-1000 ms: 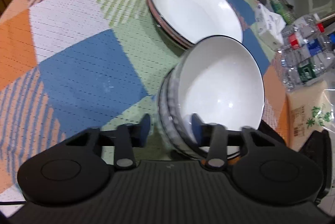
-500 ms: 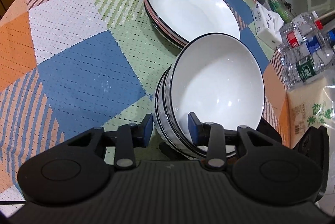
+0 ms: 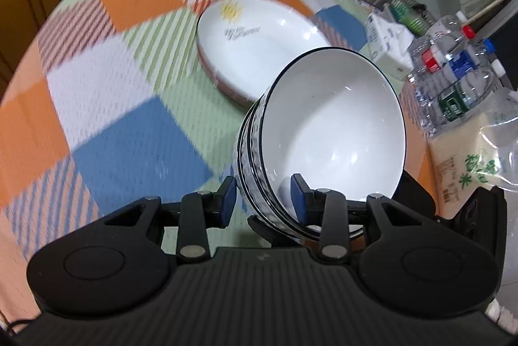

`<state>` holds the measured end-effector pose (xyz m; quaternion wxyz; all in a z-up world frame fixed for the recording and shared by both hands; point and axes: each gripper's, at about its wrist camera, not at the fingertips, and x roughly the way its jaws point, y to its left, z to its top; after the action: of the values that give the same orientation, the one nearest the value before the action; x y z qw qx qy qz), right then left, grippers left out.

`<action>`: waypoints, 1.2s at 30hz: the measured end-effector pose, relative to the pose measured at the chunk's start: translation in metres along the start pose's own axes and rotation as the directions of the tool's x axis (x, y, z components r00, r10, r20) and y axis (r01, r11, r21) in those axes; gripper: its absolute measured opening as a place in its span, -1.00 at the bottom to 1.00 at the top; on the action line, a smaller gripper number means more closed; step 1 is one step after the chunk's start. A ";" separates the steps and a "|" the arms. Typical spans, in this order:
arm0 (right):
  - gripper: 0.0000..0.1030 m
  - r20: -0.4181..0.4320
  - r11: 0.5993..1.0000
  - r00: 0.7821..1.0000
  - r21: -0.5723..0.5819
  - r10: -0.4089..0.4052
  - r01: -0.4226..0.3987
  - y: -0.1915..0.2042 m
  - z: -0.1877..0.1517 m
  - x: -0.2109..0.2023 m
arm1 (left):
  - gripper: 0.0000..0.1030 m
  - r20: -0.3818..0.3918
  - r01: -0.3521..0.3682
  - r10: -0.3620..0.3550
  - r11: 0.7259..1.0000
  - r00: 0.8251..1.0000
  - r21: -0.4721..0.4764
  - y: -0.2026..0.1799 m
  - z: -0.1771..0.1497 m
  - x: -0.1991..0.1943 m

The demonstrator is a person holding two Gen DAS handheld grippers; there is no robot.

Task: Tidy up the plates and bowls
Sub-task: 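Carry the bowl stack over the sun plate stack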

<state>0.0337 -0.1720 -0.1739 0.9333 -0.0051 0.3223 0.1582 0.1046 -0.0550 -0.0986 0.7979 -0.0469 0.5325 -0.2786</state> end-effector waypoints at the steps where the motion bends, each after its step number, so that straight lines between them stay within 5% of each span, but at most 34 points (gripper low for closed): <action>1: 0.85 0.011 1.000 1.000 -0.005 -0.005 0.005 -0.001 0.005 -0.002 | -0.33 0.007 0.001 -0.001 1.000 1.000 0.008 -0.002 0.006 -0.004; 10: 0.85 0.070 0.998 0.997 -0.044 -0.039 0.042 -0.019 0.057 0.002 | -0.34 0.056 -0.005 0.003 0.999 0.998 0.038 -0.011 0.068 -0.019; 18: 0.85 0.061 0.998 0.998 -0.049 -0.035 0.038 -0.046 0.086 0.033 | -0.34 0.055 -0.035 0.033 0.998 0.998 0.044 -0.007 0.114 0.004; 36: 0.84 -0.087 0.996 0.994 0.038 -0.073 0.077 -0.087 0.075 0.091 | -0.34 -0.036 -0.054 0.057 0.996 0.998 0.064 -0.002 0.142 0.091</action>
<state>0.1722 -0.2201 -0.1770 0.9239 -0.0045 0.3647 0.1160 0.2536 -0.1332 -0.1120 0.7961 -0.0016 0.5396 -0.2738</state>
